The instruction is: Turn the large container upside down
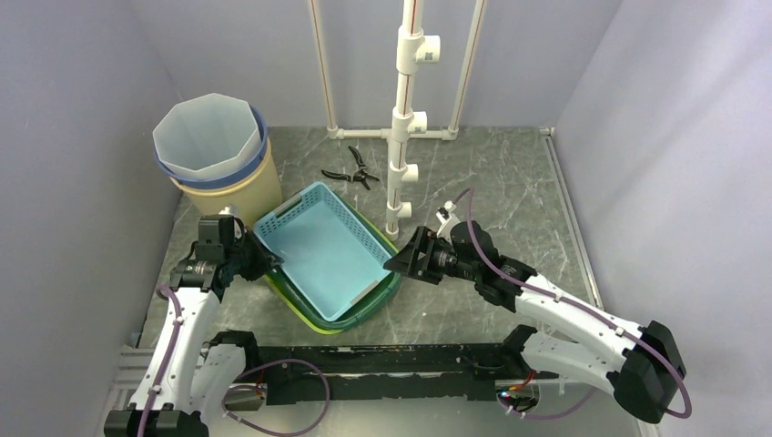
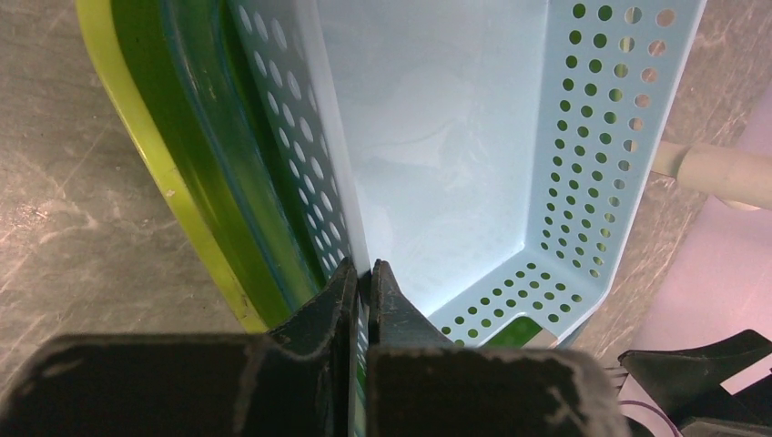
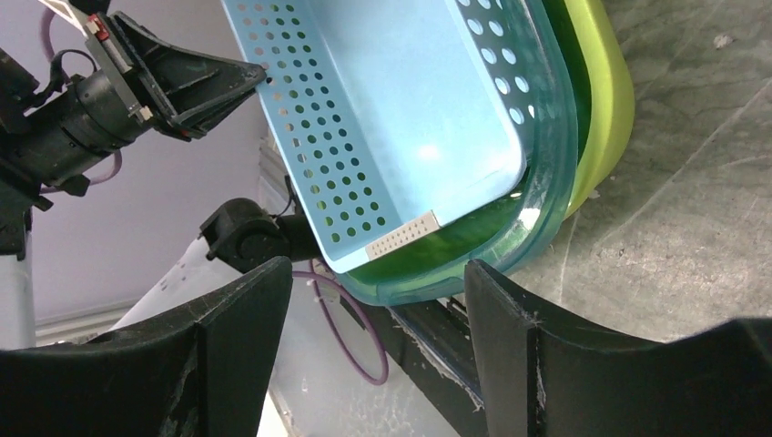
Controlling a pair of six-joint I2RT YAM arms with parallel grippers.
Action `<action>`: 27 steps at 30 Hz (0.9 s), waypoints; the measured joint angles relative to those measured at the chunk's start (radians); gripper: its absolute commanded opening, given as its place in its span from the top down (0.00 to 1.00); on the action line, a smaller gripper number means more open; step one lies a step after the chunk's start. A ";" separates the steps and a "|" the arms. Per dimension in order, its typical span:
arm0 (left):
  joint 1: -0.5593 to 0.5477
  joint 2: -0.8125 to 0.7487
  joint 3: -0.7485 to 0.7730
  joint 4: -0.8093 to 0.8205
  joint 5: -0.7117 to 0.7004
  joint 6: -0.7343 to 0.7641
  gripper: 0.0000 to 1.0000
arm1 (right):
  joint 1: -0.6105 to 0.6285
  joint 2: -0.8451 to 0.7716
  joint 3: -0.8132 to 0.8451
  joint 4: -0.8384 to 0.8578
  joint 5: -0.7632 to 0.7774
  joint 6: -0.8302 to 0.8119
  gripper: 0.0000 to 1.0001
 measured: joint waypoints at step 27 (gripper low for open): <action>-0.008 -0.011 0.000 -0.021 -0.010 -0.051 0.86 | 0.007 -0.046 -0.003 -0.036 0.015 0.019 0.21</action>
